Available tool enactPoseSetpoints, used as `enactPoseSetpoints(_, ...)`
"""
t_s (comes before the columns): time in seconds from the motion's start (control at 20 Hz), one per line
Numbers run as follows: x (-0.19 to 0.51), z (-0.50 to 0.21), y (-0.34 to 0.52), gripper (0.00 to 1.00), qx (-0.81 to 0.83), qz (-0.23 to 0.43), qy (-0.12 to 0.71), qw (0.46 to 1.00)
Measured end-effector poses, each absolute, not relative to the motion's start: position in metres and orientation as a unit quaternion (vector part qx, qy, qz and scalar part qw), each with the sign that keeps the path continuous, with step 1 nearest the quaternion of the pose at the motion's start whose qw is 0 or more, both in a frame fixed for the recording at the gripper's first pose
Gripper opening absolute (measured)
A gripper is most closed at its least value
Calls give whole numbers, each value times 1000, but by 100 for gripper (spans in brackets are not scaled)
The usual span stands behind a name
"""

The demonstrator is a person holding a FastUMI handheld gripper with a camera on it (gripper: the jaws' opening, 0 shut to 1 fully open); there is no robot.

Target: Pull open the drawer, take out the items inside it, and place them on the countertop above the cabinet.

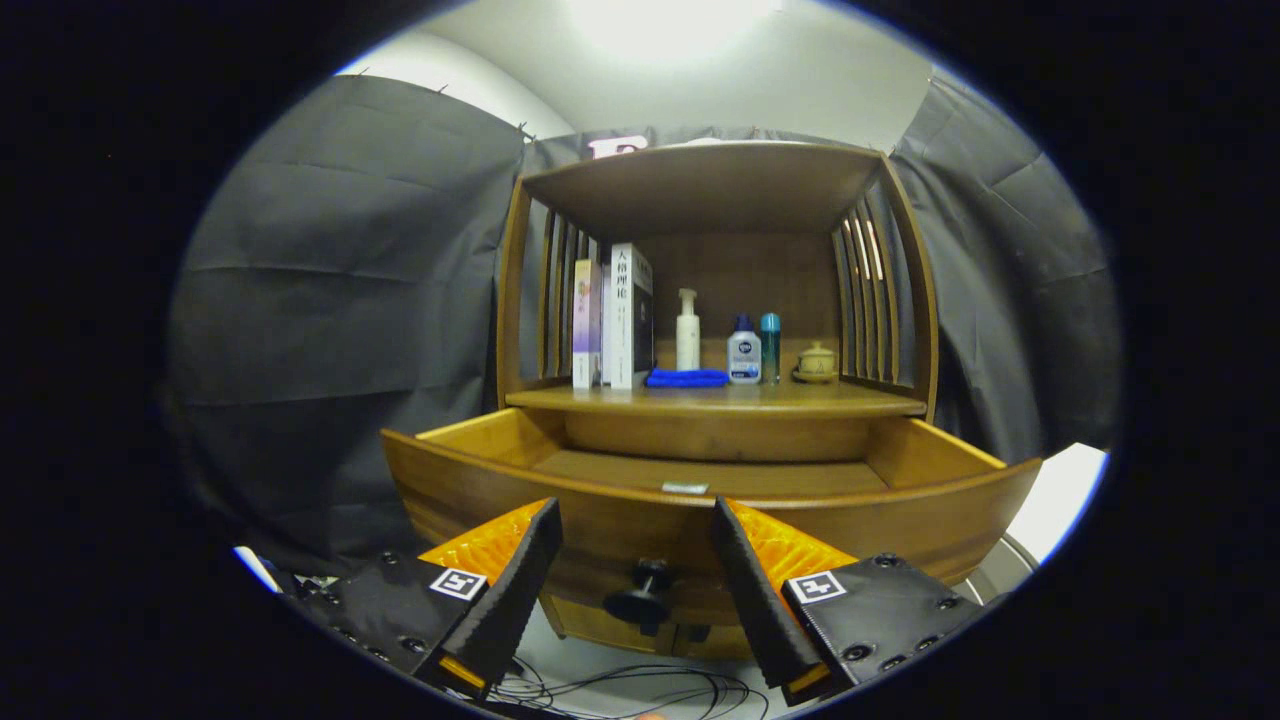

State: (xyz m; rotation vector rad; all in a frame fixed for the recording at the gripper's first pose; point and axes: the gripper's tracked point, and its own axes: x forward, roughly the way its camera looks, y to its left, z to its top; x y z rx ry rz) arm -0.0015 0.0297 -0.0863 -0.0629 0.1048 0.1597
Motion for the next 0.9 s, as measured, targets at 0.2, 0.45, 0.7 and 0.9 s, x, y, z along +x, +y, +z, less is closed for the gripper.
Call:
enactPoseSetpoints(0.2,24,-61,32,94,-13,87,79,993)
enactPoseSetpoints(0.45,73,-72,24,94,6,89,165,982)
enactPoseSetpoints(0.7,109,-102,19,93,30,88,265,960)
enactPoseSetpoints(0.9,130,-117,17,93,36,76,315,945)
